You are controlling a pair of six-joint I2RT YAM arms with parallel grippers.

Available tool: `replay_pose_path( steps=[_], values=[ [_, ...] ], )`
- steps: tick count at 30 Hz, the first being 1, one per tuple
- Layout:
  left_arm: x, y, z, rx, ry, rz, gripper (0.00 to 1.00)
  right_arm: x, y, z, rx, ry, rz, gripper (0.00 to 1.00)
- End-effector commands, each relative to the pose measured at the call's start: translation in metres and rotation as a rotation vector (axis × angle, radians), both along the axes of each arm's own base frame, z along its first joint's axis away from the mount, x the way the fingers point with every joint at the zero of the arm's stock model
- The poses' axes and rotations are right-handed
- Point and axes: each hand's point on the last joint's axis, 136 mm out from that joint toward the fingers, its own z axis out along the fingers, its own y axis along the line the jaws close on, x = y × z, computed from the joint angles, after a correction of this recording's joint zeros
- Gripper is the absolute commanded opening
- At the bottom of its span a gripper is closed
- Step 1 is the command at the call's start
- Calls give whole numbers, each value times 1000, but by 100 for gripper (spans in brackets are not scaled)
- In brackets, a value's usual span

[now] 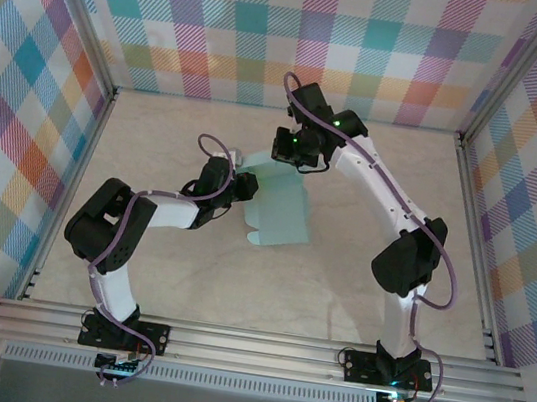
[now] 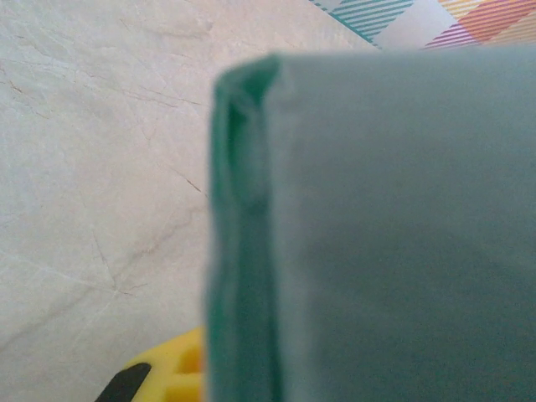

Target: Fold the paper box

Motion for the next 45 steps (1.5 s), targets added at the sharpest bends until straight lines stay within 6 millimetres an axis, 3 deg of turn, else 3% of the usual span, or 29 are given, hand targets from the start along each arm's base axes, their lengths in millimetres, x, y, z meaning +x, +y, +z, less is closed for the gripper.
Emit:
replay_pose_path(
  steps=[1,3,4,5,7,11,13,15,18,25,29,32,34,39,45],
  values=[
    [1,-1,22,-20,-69,-12,0,-1,-2,3,-5,10,-10,7],
    [2,-1,22,-22,-66,-12,0,-2,-2,2,-6,11,-10,7],
    [2,-1,21,-22,-65,-14,0,-1,-3,3,-5,9,-12,11],
    [2,-1,22,-23,-66,-14,0,-1,-3,3,-6,5,-12,22],
    [2,-1,21,-21,-64,-14,0,-1,-3,4,-4,3,-12,25],
    [3,-2,20,-22,-61,-11,0,-1,-3,5,-5,-3,-9,0],
    [3,-2,19,-21,-53,-11,0,-1,-4,7,-3,-11,-9,1],
    [3,-2,18,-22,-45,-8,0,-2,-4,14,9,-27,-4,21],
    [3,-2,13,-12,-12,-12,0,-7,-9,31,33,-85,9,32],
    [-1,-5,12,6,32,-52,0,-21,-56,74,54,-297,-44,50],
    [-5,-8,18,15,8,-96,0,-10,-107,67,111,-300,-157,47],
    [-11,-13,25,8,-21,-144,0,-2,-125,50,144,-252,-162,45],
    [-14,-17,32,2,-37,-174,0,0,-121,40,161,-225,-114,44],
    [-17,-20,37,-5,-54,-204,0,-3,-90,25,213,-190,98,43],
    [-13,-16,31,2,-22,-164,0,-22,-59,19,285,-162,292,37]
  ],
)
